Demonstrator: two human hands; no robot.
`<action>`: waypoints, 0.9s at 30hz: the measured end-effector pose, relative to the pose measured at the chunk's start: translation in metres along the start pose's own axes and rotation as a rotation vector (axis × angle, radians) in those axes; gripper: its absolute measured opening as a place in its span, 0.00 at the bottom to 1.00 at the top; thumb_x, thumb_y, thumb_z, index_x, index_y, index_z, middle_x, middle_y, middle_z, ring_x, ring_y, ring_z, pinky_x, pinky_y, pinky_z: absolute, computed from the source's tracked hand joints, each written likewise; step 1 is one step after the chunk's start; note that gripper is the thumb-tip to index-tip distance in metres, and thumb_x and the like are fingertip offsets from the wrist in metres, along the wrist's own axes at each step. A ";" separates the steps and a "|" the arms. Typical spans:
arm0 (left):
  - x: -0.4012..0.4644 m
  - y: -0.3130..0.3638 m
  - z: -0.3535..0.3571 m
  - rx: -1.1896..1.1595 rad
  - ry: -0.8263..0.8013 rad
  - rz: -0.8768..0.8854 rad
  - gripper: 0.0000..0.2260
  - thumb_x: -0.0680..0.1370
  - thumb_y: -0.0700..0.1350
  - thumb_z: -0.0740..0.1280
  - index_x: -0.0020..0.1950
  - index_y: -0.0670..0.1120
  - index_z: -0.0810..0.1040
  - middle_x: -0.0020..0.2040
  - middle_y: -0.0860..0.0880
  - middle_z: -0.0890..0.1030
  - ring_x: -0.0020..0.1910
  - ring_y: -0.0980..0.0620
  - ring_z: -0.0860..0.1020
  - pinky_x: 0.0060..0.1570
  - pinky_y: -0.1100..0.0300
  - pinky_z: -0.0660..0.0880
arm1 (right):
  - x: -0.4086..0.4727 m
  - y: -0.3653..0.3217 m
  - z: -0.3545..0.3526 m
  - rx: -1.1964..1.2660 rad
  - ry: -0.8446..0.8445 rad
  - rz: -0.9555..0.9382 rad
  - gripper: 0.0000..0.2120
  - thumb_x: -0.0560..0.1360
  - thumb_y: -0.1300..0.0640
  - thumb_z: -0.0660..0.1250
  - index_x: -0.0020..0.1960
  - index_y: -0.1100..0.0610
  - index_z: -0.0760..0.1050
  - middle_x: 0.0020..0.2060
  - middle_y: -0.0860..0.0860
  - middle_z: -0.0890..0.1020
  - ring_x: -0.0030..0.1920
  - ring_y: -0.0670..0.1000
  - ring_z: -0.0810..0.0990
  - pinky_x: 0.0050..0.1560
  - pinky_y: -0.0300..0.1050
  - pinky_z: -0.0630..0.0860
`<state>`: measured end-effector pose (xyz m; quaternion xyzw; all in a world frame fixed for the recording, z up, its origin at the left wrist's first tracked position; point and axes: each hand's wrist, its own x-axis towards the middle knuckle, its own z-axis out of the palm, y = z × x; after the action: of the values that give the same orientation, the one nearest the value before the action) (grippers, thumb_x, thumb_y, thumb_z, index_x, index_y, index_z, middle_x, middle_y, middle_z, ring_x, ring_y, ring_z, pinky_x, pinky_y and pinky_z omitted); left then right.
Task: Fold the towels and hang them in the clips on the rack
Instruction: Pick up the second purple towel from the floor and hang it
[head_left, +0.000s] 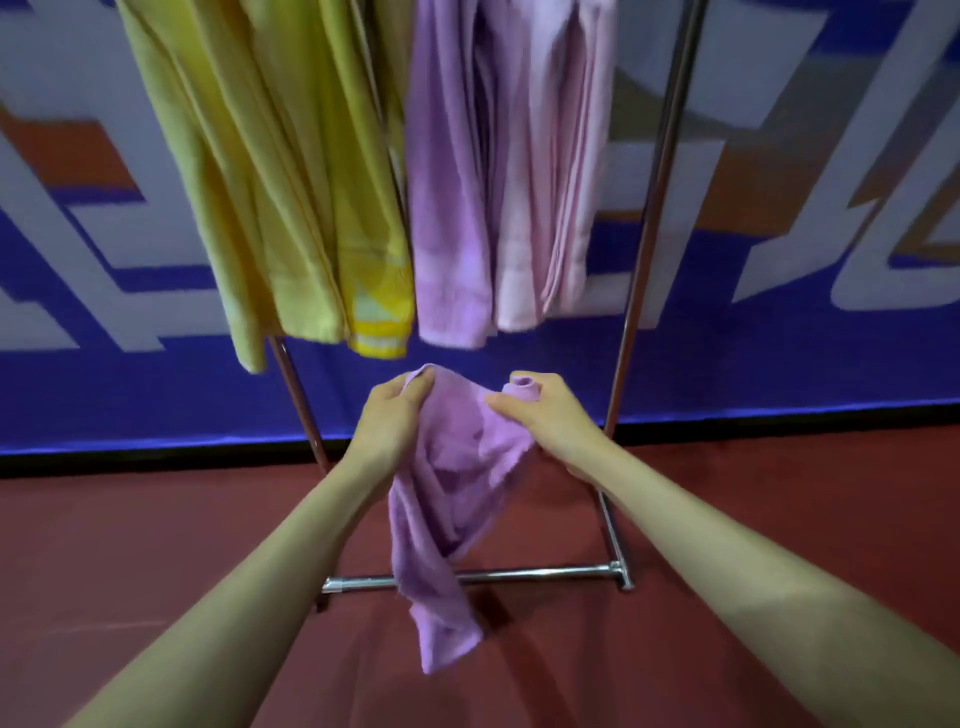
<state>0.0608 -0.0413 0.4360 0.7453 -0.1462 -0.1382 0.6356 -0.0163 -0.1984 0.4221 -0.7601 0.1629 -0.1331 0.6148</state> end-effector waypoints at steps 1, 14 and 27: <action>0.002 0.039 -0.003 -0.005 -0.005 0.017 0.12 0.80 0.45 0.61 0.38 0.48 0.78 0.31 0.57 0.80 0.30 0.64 0.76 0.32 0.74 0.72 | 0.000 -0.039 -0.010 0.003 -0.003 -0.019 0.18 0.72 0.60 0.72 0.31 0.50 0.66 0.28 0.43 0.70 0.30 0.42 0.68 0.33 0.38 0.66; -0.057 0.483 -0.085 0.100 0.053 0.201 0.10 0.80 0.49 0.62 0.40 0.48 0.77 0.33 0.51 0.77 0.32 0.57 0.76 0.29 0.70 0.69 | -0.031 -0.493 -0.133 -0.078 0.078 -0.215 0.10 0.72 0.59 0.71 0.51 0.58 0.75 0.41 0.55 0.81 0.40 0.50 0.80 0.44 0.44 0.76; -0.092 0.664 -0.167 0.318 -0.290 0.404 0.16 0.80 0.37 0.57 0.43 0.49 0.82 0.41 0.45 0.76 0.39 0.48 0.69 0.34 0.61 0.64 | -0.075 -0.698 -0.180 -0.256 0.205 -0.443 0.13 0.70 0.57 0.69 0.29 0.52 0.70 0.28 0.47 0.74 0.31 0.47 0.73 0.34 0.40 0.70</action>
<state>0.0137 0.0474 1.1198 0.7638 -0.4006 -0.0896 0.4980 -0.0983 -0.1951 1.1427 -0.8313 0.0698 -0.3189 0.4499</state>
